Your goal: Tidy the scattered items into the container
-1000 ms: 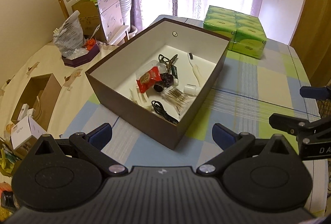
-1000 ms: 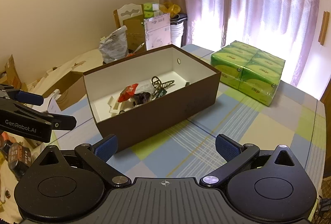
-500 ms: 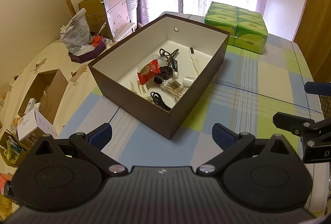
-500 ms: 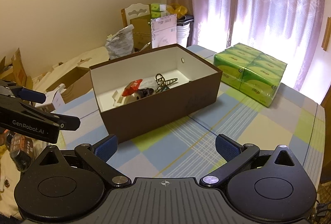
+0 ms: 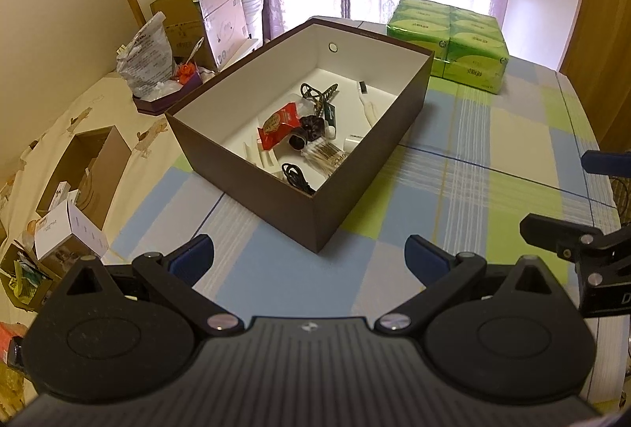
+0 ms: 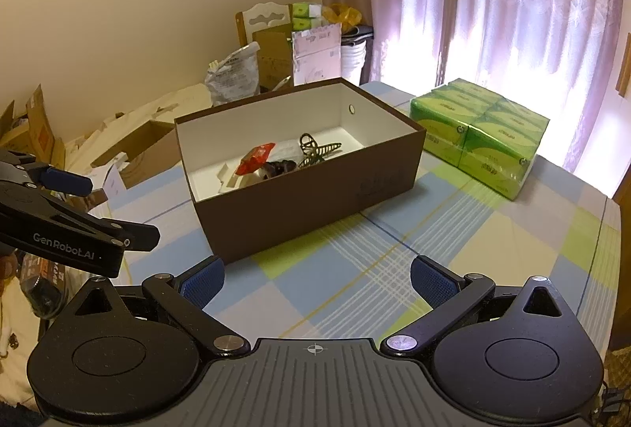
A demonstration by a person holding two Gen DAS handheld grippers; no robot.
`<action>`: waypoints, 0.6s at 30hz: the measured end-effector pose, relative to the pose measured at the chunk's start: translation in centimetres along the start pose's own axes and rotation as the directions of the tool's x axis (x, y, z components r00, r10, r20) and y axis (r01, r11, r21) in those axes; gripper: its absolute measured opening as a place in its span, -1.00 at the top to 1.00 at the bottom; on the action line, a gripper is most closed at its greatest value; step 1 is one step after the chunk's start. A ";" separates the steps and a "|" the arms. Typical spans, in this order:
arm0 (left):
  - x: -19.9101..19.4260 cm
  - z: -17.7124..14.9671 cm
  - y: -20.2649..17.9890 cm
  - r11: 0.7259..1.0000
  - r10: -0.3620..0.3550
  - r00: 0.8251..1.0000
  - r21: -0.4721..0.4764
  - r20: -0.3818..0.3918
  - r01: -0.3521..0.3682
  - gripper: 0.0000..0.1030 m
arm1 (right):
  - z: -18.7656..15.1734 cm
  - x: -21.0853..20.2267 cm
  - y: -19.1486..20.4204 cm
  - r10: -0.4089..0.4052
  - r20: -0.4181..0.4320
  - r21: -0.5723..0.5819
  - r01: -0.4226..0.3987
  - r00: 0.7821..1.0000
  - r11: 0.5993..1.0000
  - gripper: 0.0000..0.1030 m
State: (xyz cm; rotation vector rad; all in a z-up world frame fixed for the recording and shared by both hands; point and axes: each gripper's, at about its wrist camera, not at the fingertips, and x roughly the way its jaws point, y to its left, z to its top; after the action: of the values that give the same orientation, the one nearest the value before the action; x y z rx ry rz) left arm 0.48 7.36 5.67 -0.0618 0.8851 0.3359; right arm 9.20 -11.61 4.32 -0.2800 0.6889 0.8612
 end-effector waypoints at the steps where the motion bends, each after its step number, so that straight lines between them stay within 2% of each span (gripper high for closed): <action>1: 0.1 -0.1 0.0 1.000 0.001 1.000 0.001 -0.002 -0.001 -0.98 | 0.0 0.0 0.1 0.001 -0.001 -0.002 -0.001 1.000 1.000 -1.00; 18: 0.7 -0.7 0.3 1.000 -0.006 1.000 0.003 -0.016 0.006 -0.98 | -0.5 0.6 0.8 -0.002 -0.021 -0.018 0.002 1.000 1.000 -1.00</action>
State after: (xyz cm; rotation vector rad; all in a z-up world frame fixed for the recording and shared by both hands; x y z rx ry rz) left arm 0.30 7.66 4.71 -0.0648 0.9013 0.3288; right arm 8.63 -10.99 3.63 -0.3060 0.7006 0.8640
